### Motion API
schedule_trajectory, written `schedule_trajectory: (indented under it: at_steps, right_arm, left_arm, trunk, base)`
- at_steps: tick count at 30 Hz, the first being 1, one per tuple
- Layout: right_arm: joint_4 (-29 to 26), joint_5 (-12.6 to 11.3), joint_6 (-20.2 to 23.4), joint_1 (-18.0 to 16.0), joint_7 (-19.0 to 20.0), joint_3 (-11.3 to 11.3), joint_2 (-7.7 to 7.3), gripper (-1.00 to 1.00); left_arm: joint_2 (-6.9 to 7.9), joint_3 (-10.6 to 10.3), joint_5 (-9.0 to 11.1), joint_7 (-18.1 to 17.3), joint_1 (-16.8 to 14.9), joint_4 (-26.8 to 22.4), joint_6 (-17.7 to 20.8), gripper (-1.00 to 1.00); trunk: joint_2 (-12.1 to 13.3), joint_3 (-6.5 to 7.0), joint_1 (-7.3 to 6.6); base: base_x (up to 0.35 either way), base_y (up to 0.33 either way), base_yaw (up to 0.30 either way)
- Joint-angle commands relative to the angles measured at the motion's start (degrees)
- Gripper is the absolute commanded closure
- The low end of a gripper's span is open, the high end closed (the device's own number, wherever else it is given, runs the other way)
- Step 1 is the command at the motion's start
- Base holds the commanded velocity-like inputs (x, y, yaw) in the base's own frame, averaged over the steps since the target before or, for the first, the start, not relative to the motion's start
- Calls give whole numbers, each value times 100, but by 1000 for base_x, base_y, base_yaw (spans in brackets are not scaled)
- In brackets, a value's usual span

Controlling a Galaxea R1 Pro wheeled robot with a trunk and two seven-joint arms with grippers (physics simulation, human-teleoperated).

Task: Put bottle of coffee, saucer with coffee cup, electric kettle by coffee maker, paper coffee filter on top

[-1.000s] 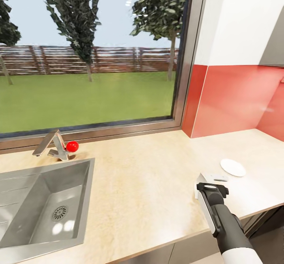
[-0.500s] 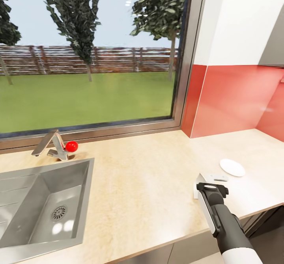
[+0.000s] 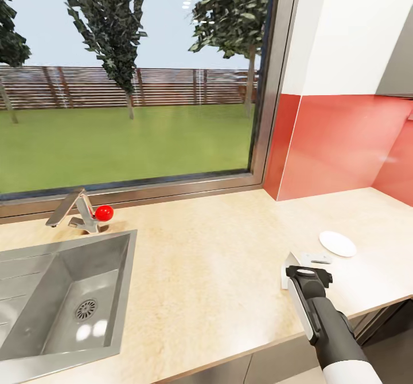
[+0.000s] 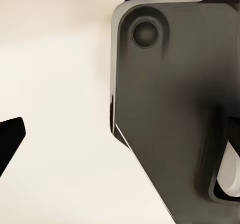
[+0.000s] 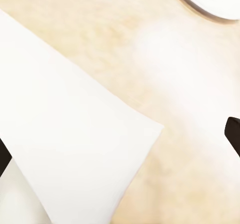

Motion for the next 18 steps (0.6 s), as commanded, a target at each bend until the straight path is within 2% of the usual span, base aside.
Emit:
schedule_trajectory:
  at_steps: [1, 2, 3, 18]
  right_arm:
    - [-6, -5, 29, -4, -16, -4, 3, -100]
    - [-6, -6, 29, -4, -16, 0, 3, -100]
    - [-6, -9, 29, -4, -16, 4, 2, 100]
    - [-5, -13, 29, -4, -14, 5, 1, 100]
  left_arm:
    - [2, -31, 53, 3, -1, -3, -12, -100]
    - [2, -31, 53, 5, -1, -3, -12, -100]
    - [2, -31, 53, 6, -1, -3, -12, -100]
    - [2, -31, 53, 6, -1, -3, -12, -100]
  trunk:
    - [-9, -10, 2]
    - [-9, -10, 2]
    - [-9, -10, 2]
    - [-9, -10, 2]
  base:
    - [0, 0, 0]
    - [0, 0, 0]
    - [0, 0, 0]
    - [0, 0, 0]
